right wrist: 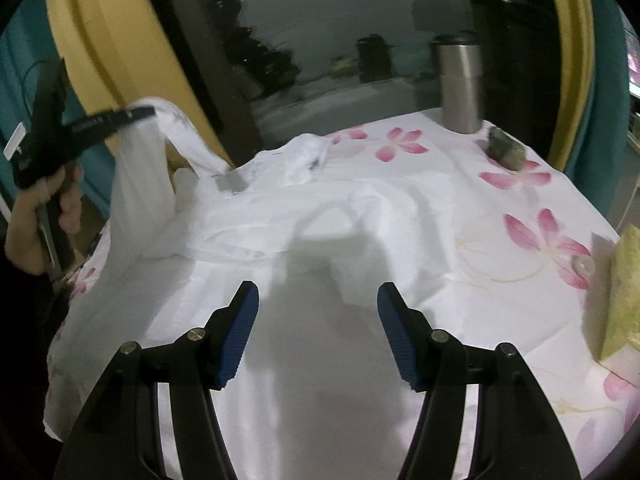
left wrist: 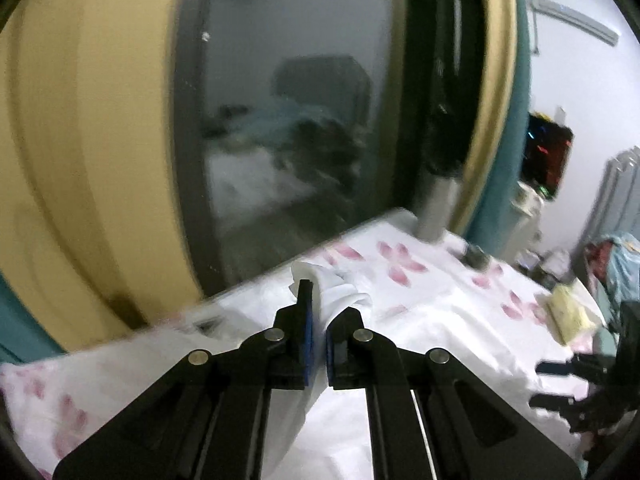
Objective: Fold large clothes
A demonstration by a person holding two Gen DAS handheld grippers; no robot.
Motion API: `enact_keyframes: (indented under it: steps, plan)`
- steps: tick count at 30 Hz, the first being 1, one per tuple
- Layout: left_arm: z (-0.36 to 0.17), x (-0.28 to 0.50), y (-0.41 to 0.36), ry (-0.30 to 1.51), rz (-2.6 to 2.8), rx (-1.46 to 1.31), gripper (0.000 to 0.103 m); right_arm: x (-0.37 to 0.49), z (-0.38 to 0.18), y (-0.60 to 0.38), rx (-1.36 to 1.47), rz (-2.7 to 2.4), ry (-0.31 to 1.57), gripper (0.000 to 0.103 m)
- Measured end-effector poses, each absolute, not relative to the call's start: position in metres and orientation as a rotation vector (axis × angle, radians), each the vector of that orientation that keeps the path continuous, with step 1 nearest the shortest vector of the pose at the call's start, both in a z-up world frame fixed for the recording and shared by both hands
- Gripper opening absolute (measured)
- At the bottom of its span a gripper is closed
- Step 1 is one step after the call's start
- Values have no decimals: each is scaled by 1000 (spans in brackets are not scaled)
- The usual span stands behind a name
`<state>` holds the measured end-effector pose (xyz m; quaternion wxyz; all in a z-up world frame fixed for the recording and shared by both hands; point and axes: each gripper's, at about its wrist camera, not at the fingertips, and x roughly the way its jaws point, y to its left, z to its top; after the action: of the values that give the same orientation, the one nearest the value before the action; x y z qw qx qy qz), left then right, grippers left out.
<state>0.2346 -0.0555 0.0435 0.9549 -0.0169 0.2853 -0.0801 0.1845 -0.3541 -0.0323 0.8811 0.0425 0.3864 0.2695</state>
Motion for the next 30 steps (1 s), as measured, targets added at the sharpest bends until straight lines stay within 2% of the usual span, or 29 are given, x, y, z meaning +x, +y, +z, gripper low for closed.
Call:
enact_keyframes:
  steps: [2,3,5,6,7,11,18,25,28,29,30]
  plan:
    - [19,241,-76,656,-210,-38,6,186,-35,-366,96,536,808,62]
    - [5,244,-85,697,-240,-41,10,186,-36,-371,99,523,811,62]
    - [-19,240,-102,776,-326,-42,30,187,-41,-381,106,500,821,62]
    - [-29,235,-108,805,-360,-35,47,187,-43,-384,109,490,828,62]
    - [-36,227,-111,825,-388,-23,51,188,-46,-386,109,480,835,62]
    - [-46,198,-94,857,-403,-29,51,193,-55,-381,72,480,861,62]
    - [-43,152,-5,821,-258,-89,54,228,-48,-335,-46,560,855,62]
    - [-67,147,42,853,-186,-170,54,278,-44,-260,-137,645,877,62]
    - [-79,149,48,880,-194,-192,54,293,-61,-233,-171,690,969,62]
    - [-82,150,46,885,-204,-190,54,296,-69,-225,-176,712,995,57]
    - [-85,153,44,893,-212,-184,54,297,-75,-221,-182,732,1018,29]
